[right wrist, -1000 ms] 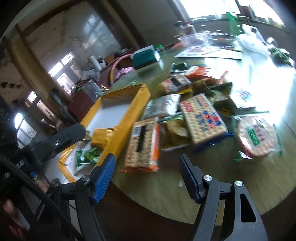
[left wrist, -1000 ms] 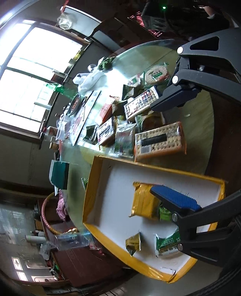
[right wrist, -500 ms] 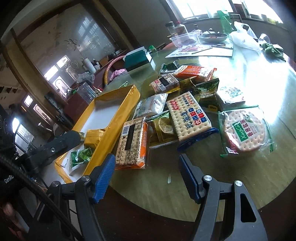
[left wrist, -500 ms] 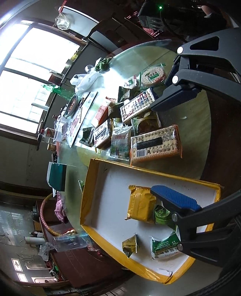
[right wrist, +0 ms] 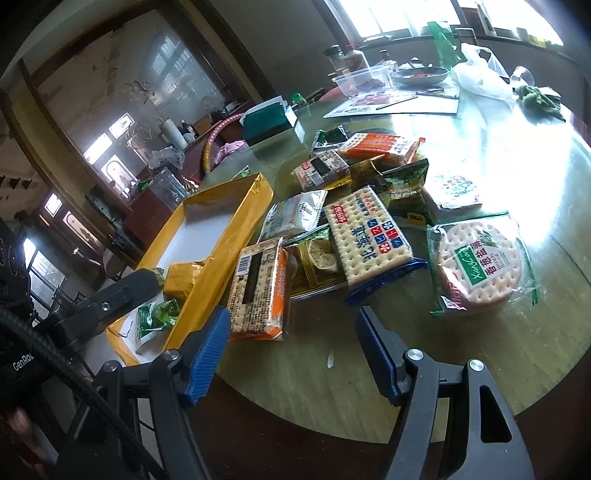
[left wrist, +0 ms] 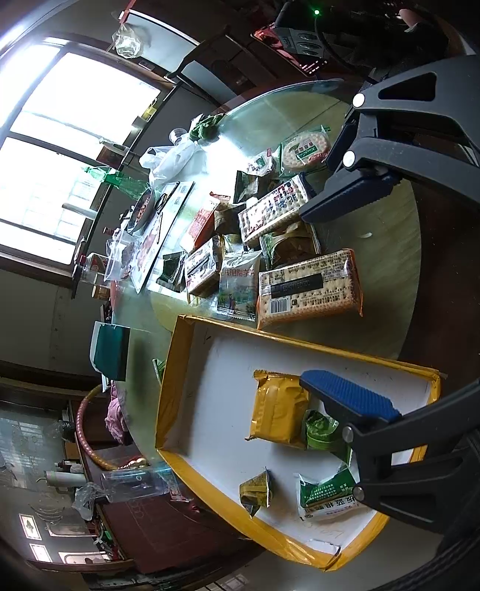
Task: Organize snacks
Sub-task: 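Withdraw both grippers from the tray toward the snack pile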
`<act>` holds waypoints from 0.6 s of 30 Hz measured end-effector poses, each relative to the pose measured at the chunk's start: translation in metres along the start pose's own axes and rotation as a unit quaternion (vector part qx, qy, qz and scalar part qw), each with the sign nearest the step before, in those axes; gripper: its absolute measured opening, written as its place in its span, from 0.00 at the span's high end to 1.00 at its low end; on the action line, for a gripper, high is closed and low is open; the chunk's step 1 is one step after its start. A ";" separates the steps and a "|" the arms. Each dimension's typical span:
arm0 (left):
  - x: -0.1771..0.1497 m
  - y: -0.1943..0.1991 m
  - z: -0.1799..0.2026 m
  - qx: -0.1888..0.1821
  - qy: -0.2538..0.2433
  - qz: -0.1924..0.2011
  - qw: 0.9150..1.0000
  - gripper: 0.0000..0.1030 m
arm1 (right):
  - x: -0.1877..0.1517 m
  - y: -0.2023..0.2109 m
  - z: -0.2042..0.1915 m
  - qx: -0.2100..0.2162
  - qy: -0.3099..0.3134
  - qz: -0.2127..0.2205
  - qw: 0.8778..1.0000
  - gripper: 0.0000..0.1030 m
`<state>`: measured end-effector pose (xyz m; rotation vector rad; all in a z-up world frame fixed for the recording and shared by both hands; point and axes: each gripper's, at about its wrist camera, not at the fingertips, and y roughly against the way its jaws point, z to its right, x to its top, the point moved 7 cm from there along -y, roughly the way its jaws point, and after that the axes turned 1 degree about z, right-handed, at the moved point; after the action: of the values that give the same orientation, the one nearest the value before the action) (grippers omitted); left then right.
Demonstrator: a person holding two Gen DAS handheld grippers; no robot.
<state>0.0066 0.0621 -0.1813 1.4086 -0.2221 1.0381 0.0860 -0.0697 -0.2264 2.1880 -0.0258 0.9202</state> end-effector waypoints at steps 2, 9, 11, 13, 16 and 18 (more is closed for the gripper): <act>0.000 0.001 0.000 -0.001 0.000 0.001 1.000 0.20 | 0.000 0.001 0.000 -0.001 -0.001 0.001 1.000 0.32; -0.002 -0.002 0.002 -0.001 -0.001 -0.002 1.000 0.20 | 0.000 0.003 0.003 -0.004 0.001 0.004 1.000 0.32; -0.003 -0.003 0.003 -0.002 0.000 -0.002 1.000 0.20 | -0.002 0.004 0.005 -0.007 0.000 0.003 1.000 0.32; -0.003 -0.003 0.003 -0.001 -0.001 -0.005 1.000 0.20 | -0.003 0.006 0.008 -0.009 -0.003 0.004 1.000 0.32; -0.006 -0.005 0.003 0.001 0.001 -0.006 1.000 0.20 | -0.004 0.008 0.015 -0.016 -0.005 0.004 1.000 0.32; -0.008 -0.007 0.003 0.000 0.000 -0.011 1.000 0.20 | -0.005 0.009 0.022 -0.023 -0.011 0.004 1.000 0.32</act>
<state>0.0082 0.0571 -0.1913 1.4079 -0.2062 1.0211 0.0932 -0.0913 -0.2336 2.1564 -0.0667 0.8906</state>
